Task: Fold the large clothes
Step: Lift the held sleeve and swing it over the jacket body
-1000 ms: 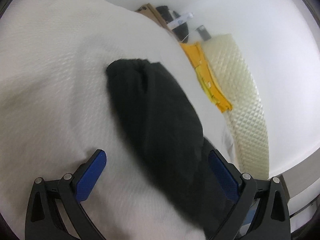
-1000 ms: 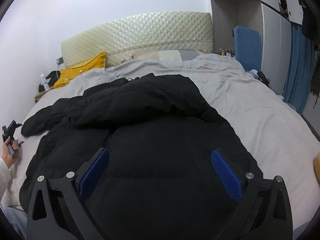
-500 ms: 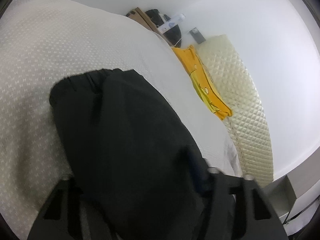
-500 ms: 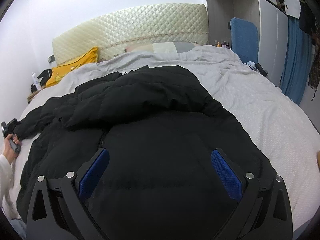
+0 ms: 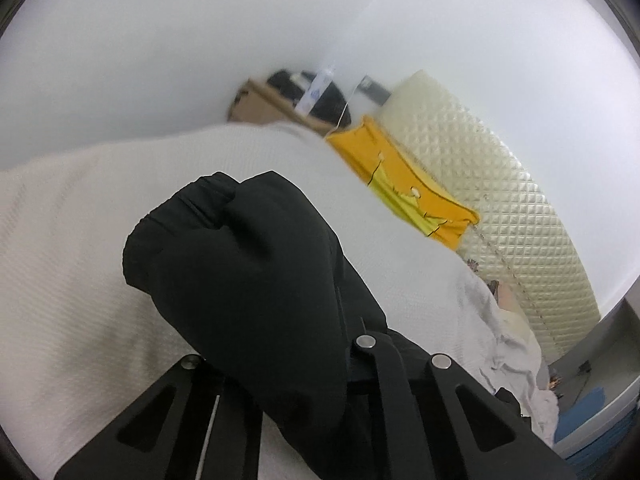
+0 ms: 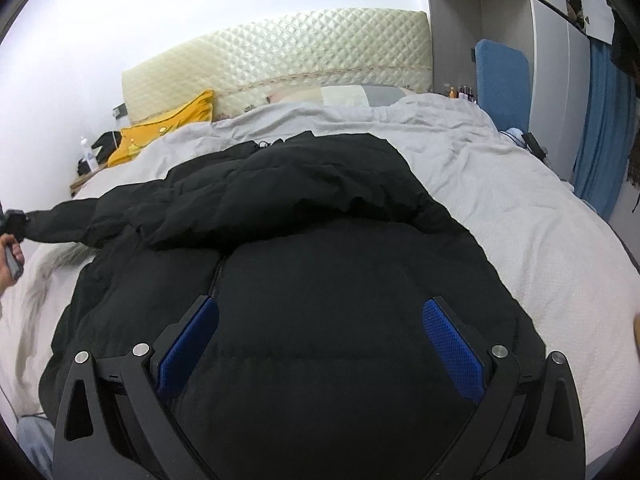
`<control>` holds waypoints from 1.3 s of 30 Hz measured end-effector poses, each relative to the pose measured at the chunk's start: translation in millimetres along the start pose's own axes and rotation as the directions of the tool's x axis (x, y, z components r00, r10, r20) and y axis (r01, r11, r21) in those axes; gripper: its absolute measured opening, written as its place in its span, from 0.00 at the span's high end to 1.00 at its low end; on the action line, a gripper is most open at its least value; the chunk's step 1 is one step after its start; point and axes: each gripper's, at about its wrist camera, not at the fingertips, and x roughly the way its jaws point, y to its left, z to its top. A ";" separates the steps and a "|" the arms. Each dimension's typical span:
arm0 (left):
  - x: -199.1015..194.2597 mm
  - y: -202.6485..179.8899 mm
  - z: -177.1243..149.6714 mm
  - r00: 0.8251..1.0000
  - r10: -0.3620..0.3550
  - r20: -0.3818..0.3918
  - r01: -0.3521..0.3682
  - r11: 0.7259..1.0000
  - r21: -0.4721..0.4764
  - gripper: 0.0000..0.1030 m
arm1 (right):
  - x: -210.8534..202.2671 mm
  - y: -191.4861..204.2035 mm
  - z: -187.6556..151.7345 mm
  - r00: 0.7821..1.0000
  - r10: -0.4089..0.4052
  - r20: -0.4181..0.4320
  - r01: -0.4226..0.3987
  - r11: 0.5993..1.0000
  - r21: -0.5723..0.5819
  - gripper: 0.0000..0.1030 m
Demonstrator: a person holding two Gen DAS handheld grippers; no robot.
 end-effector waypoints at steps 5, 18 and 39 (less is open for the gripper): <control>-53.5 -54.0 15.8 0.999 0.001 0.040 -0.004 0.997 0.073 0.95 | -13.9 -8.1 4.1 0.999 0.020 0.035 -0.021 1.000 0.009 0.00; -201.3 -228.0 17.7 0.989 -0.114 0.098 0.082 0.955 0.284 0.95 | -52.6 -36.0 12.4 0.992 0.079 0.098 -0.077 0.997 -0.025 0.00; -336.7 -496.2 -164.0 0.923 -0.383 -0.020 0.327 0.757 0.565 0.94 | -84.5 -87.4 29.7 0.979 0.106 0.176 -0.098 0.994 -0.054 0.00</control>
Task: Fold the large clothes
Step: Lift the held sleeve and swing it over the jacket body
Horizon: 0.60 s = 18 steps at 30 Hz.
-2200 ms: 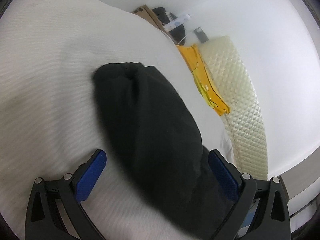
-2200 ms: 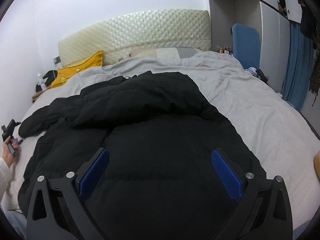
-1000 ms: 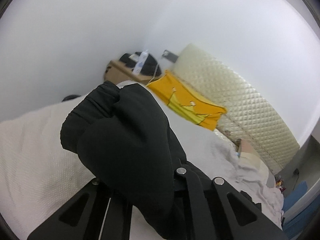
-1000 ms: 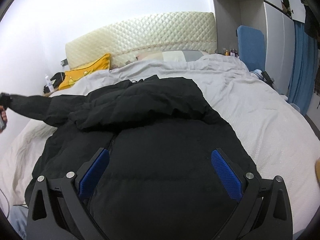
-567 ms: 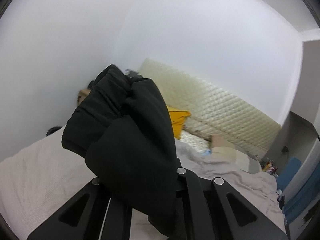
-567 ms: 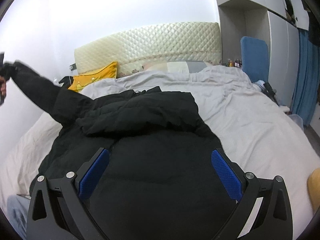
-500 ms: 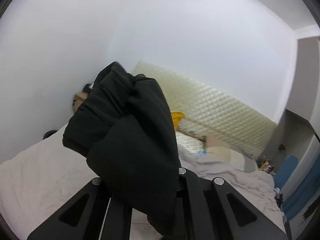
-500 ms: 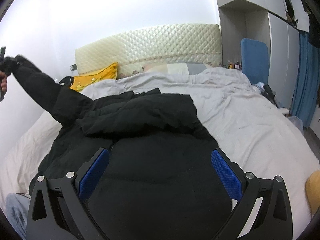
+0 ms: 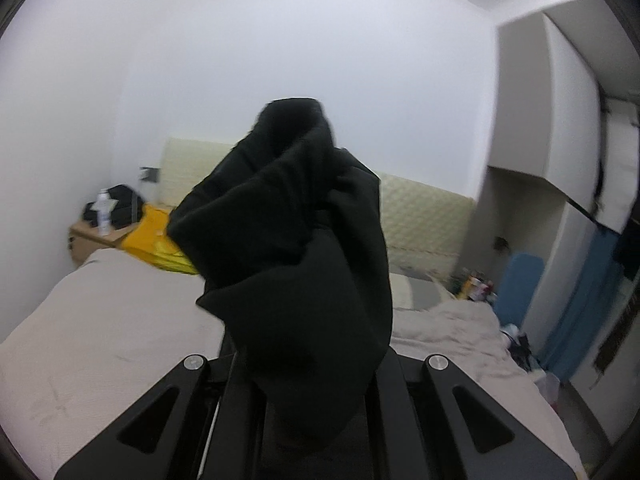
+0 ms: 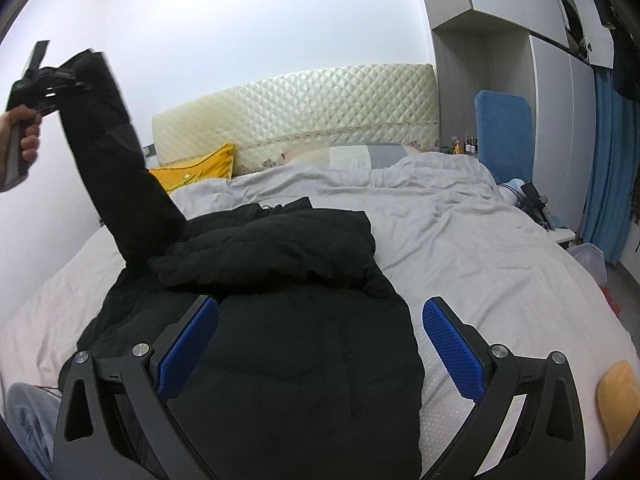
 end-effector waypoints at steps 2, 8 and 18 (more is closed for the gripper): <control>7.5 -26.1 -9.3 0.999 -0.033 -0.015 0.034 0.999 0.007 0.94 | -3.0 -4.4 1.2 1.000 0.000 0.008 0.000 1.000 0.008 0.00; 47.4 -97.2 -52.6 0.990 -0.116 -0.080 0.119 0.992 0.040 0.94 | -9.5 -19.8 4.2 1.000 -0.006 0.027 0.005 0.999 0.038 0.00; 130.3 -172.4 -146.8 0.957 -0.208 -0.202 0.223 0.973 0.058 0.94 | 2.9 -41.5 2.3 1.000 -0.008 0.012 0.007 0.995 0.099 0.00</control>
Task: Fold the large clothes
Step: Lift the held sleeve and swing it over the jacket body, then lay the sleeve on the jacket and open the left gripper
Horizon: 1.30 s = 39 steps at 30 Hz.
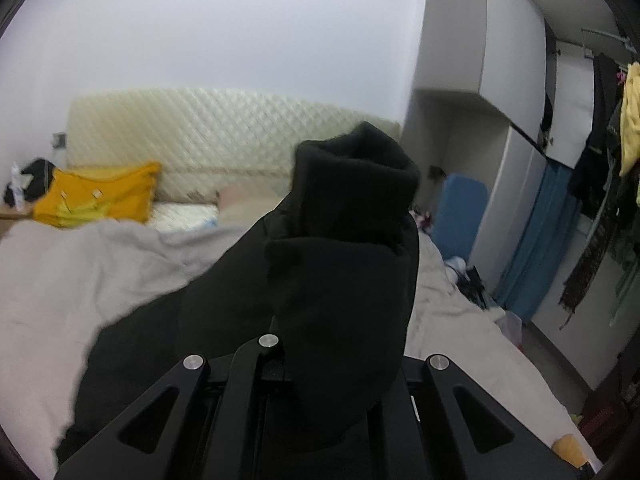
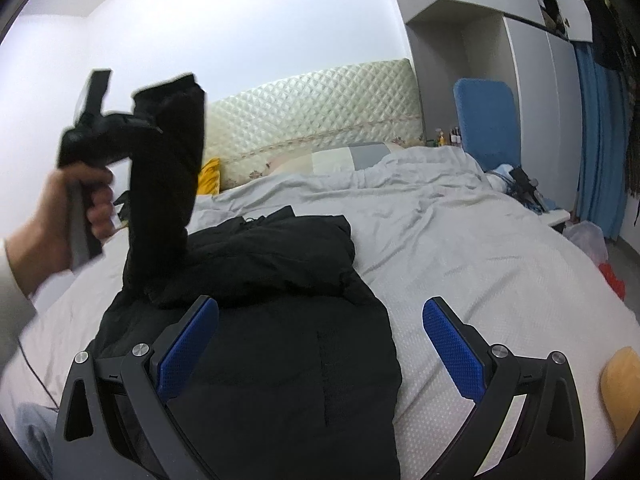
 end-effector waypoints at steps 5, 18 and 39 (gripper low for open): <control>58.4 -32.7 -47.3 0.999 0.010 -0.053 -0.006 0.998 0.069 0.91 | 11.5 -12.5 -6.4 0.999 -0.006 -0.032 0.007 0.999 0.032 0.00; 174.7 -44.3 -134.2 0.973 0.052 -0.224 -0.022 0.991 0.135 0.90 | 39.8 -42.0 -10.1 0.997 -0.038 -0.070 0.047 0.992 0.120 0.00; 54.3 -25.9 -86.8 0.990 0.036 -0.139 -0.013 0.986 0.164 0.17 | 39.8 -6.9 -2.3 1.000 0.001 0.022 -0.001 1.000 -0.007 0.00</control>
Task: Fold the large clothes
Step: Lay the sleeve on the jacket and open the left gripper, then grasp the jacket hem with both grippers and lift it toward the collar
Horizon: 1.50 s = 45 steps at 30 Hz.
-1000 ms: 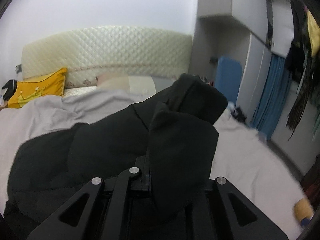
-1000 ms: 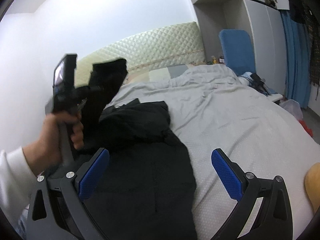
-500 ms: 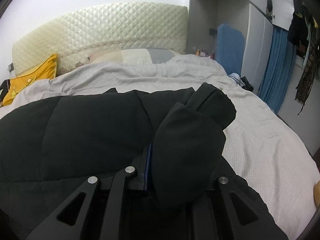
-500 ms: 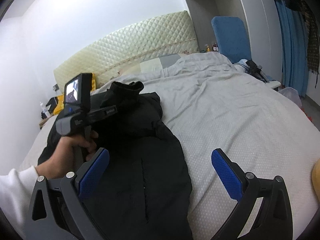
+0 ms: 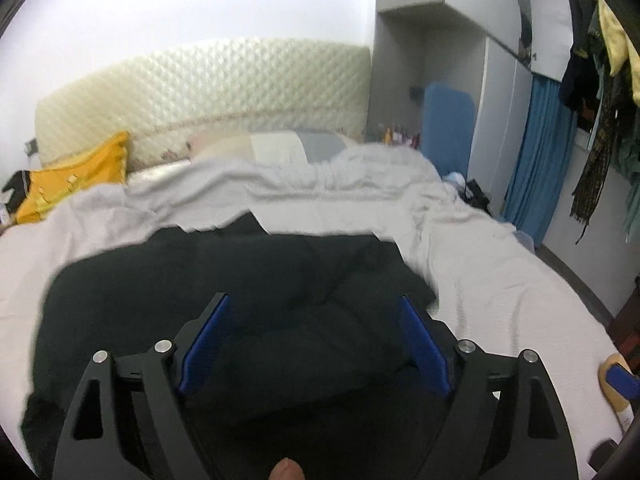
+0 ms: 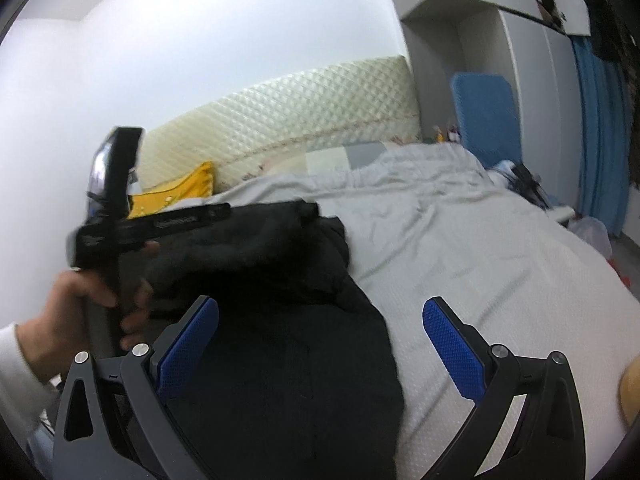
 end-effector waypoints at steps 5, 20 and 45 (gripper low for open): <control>-67.8 48.6 18.7 0.995 0.057 0.085 -0.053 0.997 -0.057 0.17 | 1.3 23.1 29.4 0.997 0.048 0.052 -0.046 0.998 -0.047 0.00; -107.4 191.4 25.7 0.978 0.199 0.058 -0.186 0.967 -0.176 0.17 | 94.7 87.8 118.8 0.992 0.107 0.066 -0.098 0.988 -0.123 0.01; 102.3 237.0 -41.1 0.964 0.209 -0.168 -0.231 0.964 -0.131 0.12 | 299.5 76.1 24.7 0.979 0.030 -0.203 -0.064 0.984 -0.164 0.51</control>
